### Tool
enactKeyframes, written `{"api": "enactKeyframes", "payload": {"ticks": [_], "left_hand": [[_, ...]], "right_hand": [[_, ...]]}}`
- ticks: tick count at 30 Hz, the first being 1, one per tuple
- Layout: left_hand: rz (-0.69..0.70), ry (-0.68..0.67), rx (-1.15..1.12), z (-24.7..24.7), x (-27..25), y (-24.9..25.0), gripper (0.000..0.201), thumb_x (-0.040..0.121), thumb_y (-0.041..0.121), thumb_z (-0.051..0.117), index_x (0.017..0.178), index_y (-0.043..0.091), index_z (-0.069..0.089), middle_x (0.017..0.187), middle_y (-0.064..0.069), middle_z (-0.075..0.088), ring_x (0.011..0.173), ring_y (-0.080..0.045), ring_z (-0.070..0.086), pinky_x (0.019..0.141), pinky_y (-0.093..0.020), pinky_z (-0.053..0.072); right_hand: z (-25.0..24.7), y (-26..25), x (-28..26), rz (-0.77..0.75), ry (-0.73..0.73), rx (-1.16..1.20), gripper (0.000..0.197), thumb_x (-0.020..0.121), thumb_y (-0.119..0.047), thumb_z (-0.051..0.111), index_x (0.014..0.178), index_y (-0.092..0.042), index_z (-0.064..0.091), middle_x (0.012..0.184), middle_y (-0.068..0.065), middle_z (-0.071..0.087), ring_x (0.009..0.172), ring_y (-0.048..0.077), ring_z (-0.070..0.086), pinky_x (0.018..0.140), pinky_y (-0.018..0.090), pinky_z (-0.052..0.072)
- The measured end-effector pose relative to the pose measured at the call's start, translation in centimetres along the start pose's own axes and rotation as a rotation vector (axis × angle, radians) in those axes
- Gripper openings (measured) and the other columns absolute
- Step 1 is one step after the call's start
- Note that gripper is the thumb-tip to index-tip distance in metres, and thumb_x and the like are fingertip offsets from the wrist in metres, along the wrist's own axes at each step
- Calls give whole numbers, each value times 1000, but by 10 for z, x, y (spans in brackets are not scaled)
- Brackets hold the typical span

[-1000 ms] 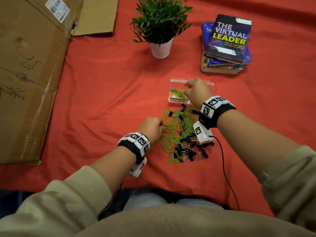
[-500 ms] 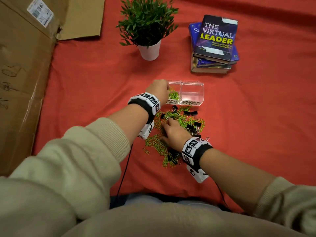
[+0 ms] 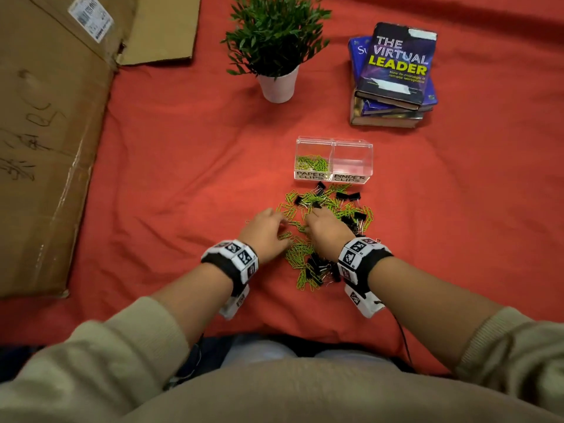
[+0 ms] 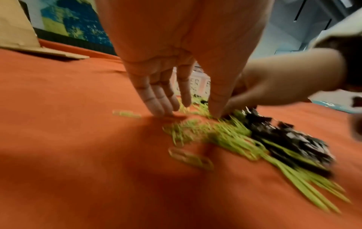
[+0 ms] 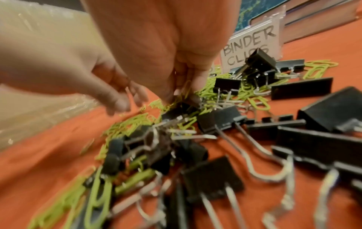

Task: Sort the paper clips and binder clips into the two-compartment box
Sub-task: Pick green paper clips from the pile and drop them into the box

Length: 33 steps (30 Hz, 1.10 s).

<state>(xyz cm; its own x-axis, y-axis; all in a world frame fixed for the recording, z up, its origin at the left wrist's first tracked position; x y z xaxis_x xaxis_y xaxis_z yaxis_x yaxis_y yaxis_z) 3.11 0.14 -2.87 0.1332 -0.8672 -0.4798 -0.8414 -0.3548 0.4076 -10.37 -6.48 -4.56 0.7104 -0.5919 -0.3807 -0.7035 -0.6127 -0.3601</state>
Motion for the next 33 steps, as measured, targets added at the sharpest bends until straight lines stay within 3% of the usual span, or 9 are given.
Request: {"api": "enactKeyframes", "payload": {"ticks": [4, 9, 15, 17, 21, 23, 26, 29, 33], "left_hand": [[-14, 31, 54, 23, -14, 3, 65, 73, 45, 74, 128, 22, 48, 121, -3, 44, 119, -21, 45, 95, -40, 48], [74, 24, 96, 26, -9, 6, 49, 81, 33, 70, 125, 24, 51, 120, -3, 48, 116, -24, 49, 90, -41, 48], [95, 19, 67, 24, 1, 5, 24, 86, 21, 65, 107, 11, 58, 110, -8, 54, 105, -30, 56, 87, -44, 49], [99, 30, 51, 24, 3, 5, 19, 87, 17, 63, 103, 8, 59, 108, -10, 56, 103, -31, 57, 87, -44, 49], [102, 29, 39, 22, 6, 5, 15, 89, 13, 59, 103, 6, 60, 109, -12, 59, 103, -31, 57, 89, -41, 48], [100, 28, 21, 21, 6, 3, 15, 88, 12, 59, 103, 7, 61, 110, -11, 60, 104, -31, 57, 89, -39, 48], [77, 35, 0, 18, 7, 1, 15, 88, 9, 57, 102, 6, 61, 110, -12, 61, 104, -30, 57, 87, -35, 45], [44, 40, -33, 16, 7, -1, 18, 88, 8, 56, 104, 6, 62, 111, -14, 62, 106, -30, 57, 89, -34, 42], [-6, 70, -68, 12, 7, -4, 22, 89, 7, 55, 108, 7, 65, 112, -15, 61, 106, -31, 58, 91, -34, 43]], "right_hand": [[-21, 2, -3, 161, -12, 286, 9, 95, -15, 50, 98, -11, 58, 91, 0, 58, 82, 16, 55, 66, 21, 43], [-65, 12, 14, 277, 86, 556, 9, 95, -19, 50, 97, -14, 56, 80, 0, 62, 63, 7, 55, 48, 14, 38], [-110, 30, 58, 390, 302, 587, 13, 91, -15, 57, 79, -16, 56, 83, 7, 63, 77, 22, 61, 64, 29, 48], [-114, 31, 65, 396, 300, 550, 9, 91, -16, 57, 91, -10, 64, 88, 11, 67, 78, 23, 62, 64, 29, 49], [-121, 23, 55, 305, 269, 269, 35, 94, -22, 54, 125, -6, 57, 127, 15, 59, 112, 28, 58, 97, 37, 47], [-115, 12, 40, 227, 294, 188, 37, 92, -21, 54, 127, -9, 55, 132, 14, 54, 116, 28, 55, 100, 38, 45], [-76, -7, 13, 122, 108, 173, 32, 89, -22, 58, 117, -7, 61, 116, 10, 62, 95, 22, 61, 85, 30, 52], [-28, -21, -5, 78, -86, 96, 47, 83, -31, 65, 120, -5, 54, 121, 12, 50, 111, 27, 53, 95, 37, 46], [1, -28, -13, 110, -81, 30, 58, 82, -33, 69, 124, 0, 45, 128, 15, 37, 121, 29, 41, 101, 39, 42]]}}
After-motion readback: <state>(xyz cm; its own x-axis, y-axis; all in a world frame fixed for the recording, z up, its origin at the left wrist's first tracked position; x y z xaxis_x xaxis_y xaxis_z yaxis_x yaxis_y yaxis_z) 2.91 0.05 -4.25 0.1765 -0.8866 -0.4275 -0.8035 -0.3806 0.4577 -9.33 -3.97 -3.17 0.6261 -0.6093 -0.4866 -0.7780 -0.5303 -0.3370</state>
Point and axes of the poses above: each hand's wrist, its own x-axis towards the middle knuckle, its own z-axis out of the palm, y = z × x, the point moved 3 cm from there along x, towards the middle knuckle
